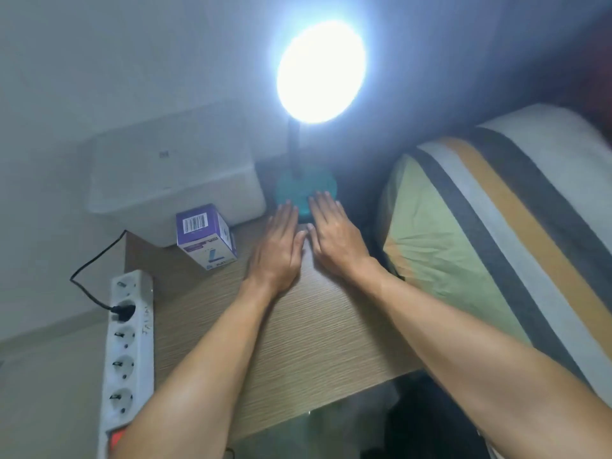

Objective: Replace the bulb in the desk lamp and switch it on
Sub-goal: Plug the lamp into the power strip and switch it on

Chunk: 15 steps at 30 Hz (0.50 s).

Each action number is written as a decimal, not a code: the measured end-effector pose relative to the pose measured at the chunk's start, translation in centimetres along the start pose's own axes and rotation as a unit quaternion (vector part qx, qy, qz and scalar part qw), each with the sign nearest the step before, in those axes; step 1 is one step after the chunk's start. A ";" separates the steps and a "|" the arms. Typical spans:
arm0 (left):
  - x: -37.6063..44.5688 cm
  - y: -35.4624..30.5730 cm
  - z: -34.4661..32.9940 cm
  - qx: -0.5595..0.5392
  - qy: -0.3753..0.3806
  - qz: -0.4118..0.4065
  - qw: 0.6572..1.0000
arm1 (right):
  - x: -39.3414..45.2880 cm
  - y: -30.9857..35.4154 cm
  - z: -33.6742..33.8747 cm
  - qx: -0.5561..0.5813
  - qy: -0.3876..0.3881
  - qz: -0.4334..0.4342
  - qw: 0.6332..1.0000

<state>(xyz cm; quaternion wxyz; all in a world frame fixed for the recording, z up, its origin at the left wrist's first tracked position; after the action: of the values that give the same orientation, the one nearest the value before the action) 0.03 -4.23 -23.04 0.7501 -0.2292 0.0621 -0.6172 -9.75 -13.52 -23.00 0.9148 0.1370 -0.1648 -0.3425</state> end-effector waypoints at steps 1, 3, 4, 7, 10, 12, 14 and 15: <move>0.0 -0.1 0.1 0.002 0.000 0.000 1.000 | 0.0 0.0 0.0 0.000 -0.001 0.001 1.000; 0.0 -0.2 0.2 0.003 0.000 -0.002 1.000 | 0.0 0.0 0.1 -0.003 -0.006 0.001 1.000; 0.0 -0.3 0.3 0.004 -0.003 -0.004 1.000 | 0.0 0.1 0.1 -0.003 -0.007 0.001 1.000; 0.1 0.0 0.1 0.009 -0.006 -0.004 1.000 | 0.0 0.1 0.1 0.006 -0.006 -0.002 1.000; 0.1 0.2 0.0 0.008 -0.008 -0.004 1.000 | 0.1 0.0 0.1 0.008 -0.009 -0.003 1.000; 0.2 0.2 -0.1 0.005 -0.009 -0.005 1.000 | 0.0 0.1 0.2 0.008 -0.011 -0.001 1.000; 0.2 0.2 -0.1 0.005 -0.009 -0.005 1.000 | 0.0 0.1 0.2 0.006 -0.014 0.000 1.000; 0.2 0.2 -0.1 0.004 -0.010 -0.004 1.000 | 0.1 0.1 0.2 0.004 -0.015 0.000 1.000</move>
<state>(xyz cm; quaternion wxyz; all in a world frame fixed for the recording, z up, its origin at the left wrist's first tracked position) 0.22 -4.39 -23.22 0.7490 -0.2324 0.0510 -0.6184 -9.75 -13.52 -22.75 0.9116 0.1355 -0.1797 -0.3439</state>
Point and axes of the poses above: each hand's wrist, its own x-axis towards the middle knuckle, its own z-axis out of the back of the hand, y = z × x, the point moved 5 cm from there along x, towards the middle knuckle, and after that the axes turned 6 degrees about -z, right-handed, at the moved point
